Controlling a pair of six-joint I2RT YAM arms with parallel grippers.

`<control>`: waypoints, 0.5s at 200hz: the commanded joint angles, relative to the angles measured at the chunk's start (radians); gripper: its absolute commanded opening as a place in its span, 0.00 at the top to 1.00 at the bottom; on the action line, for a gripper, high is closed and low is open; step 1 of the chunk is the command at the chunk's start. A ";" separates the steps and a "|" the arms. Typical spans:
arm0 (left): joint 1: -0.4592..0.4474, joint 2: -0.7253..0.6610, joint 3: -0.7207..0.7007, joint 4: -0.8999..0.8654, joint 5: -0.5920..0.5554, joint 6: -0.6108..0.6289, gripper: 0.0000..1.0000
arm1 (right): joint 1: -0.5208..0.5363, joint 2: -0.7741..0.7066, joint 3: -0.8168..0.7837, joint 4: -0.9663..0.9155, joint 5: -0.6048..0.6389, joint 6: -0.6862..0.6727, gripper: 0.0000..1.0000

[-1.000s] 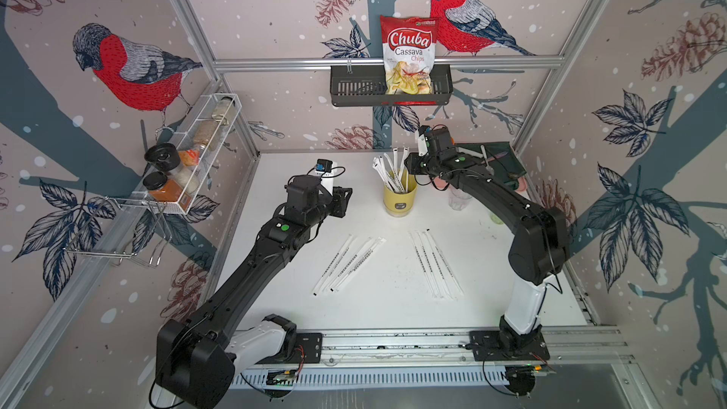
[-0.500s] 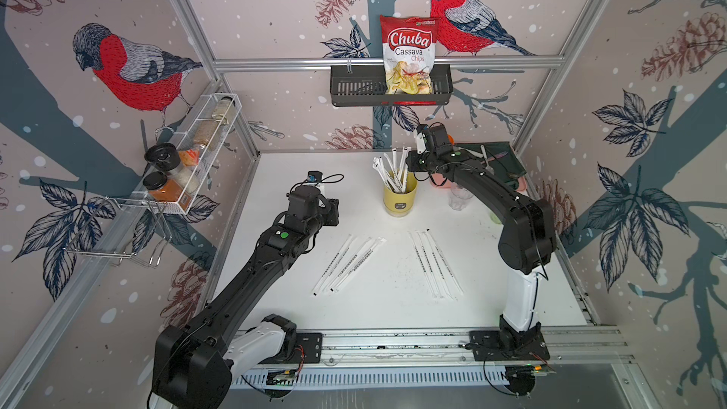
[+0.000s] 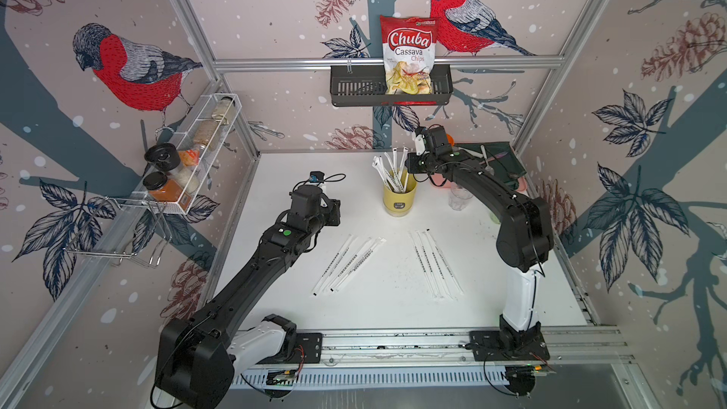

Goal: Take the straws out of the storage container
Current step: Pick up the straw from the container.

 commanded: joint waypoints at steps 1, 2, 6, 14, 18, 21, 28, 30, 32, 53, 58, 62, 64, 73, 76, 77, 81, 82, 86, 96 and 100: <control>0.003 0.002 0.005 0.036 0.017 -0.005 0.65 | 0.002 -0.032 -0.011 0.003 0.001 -0.010 0.81; 0.003 0.002 0.006 0.036 0.017 -0.005 0.65 | 0.003 -0.033 -0.012 0.002 0.002 -0.010 0.81; 0.003 0.003 0.007 0.036 0.018 -0.005 0.65 | 0.004 -0.039 -0.012 -0.002 0.005 -0.011 0.81; 0.004 0.005 0.008 0.036 0.019 -0.004 0.65 | 0.008 -0.048 -0.011 -0.008 0.015 -0.013 0.82; 0.004 0.006 0.010 0.036 0.019 -0.004 0.65 | 0.010 -0.053 -0.011 -0.012 0.020 -0.016 0.83; 0.004 0.006 0.011 0.037 0.021 -0.004 0.65 | 0.012 -0.056 -0.011 -0.016 0.025 -0.018 0.83; 0.004 0.005 0.014 0.036 0.021 -0.005 0.65 | 0.017 -0.062 -0.009 -0.025 0.033 -0.020 0.83; 0.004 0.006 0.013 0.036 0.021 -0.005 0.65 | 0.017 -0.064 -0.008 -0.029 0.035 -0.019 0.83; 0.004 0.006 0.013 0.036 0.022 -0.005 0.65 | 0.018 -0.064 -0.008 -0.031 0.038 -0.019 0.83; 0.005 0.005 0.013 0.035 0.027 -0.005 0.65 | 0.031 -0.085 -0.017 -0.045 0.055 -0.022 0.86; 0.006 0.004 0.011 0.034 0.029 -0.007 0.65 | 0.031 -0.088 -0.018 -0.047 0.056 -0.023 0.86; 0.005 0.004 0.012 0.035 0.030 -0.007 0.65 | 0.033 -0.093 -0.019 -0.051 0.058 -0.023 0.86; 0.006 0.004 0.012 0.035 0.031 -0.007 0.65 | 0.034 -0.095 -0.019 -0.052 0.061 -0.023 0.86; 0.006 0.003 0.011 0.034 0.035 -0.007 0.65 | 0.037 -0.105 -0.022 -0.052 0.067 -0.023 0.89; 0.006 0.003 0.011 0.035 0.036 -0.006 0.65 | 0.038 -0.110 -0.025 -0.051 0.070 -0.022 0.89; 0.006 0.003 0.010 0.035 0.036 -0.006 0.65 | 0.038 -0.111 -0.026 -0.050 0.070 -0.022 0.90; 0.006 0.003 0.011 0.034 0.037 -0.006 0.65 | 0.040 -0.117 -0.031 -0.046 0.073 -0.022 0.90; 0.006 0.003 0.012 0.034 0.037 -0.007 0.65 | 0.039 -0.119 -0.032 -0.045 0.073 -0.021 0.91; 0.006 0.002 0.011 0.033 0.037 -0.006 0.65 | 0.041 -0.123 -0.035 -0.043 0.074 -0.021 0.91; 0.006 0.000 0.011 0.034 0.038 -0.007 0.65 | 0.040 -0.134 -0.038 -0.042 0.076 -0.020 0.92; 0.006 -0.002 0.011 0.034 0.039 -0.007 0.65 | 0.042 -0.137 -0.037 -0.044 0.079 -0.021 0.92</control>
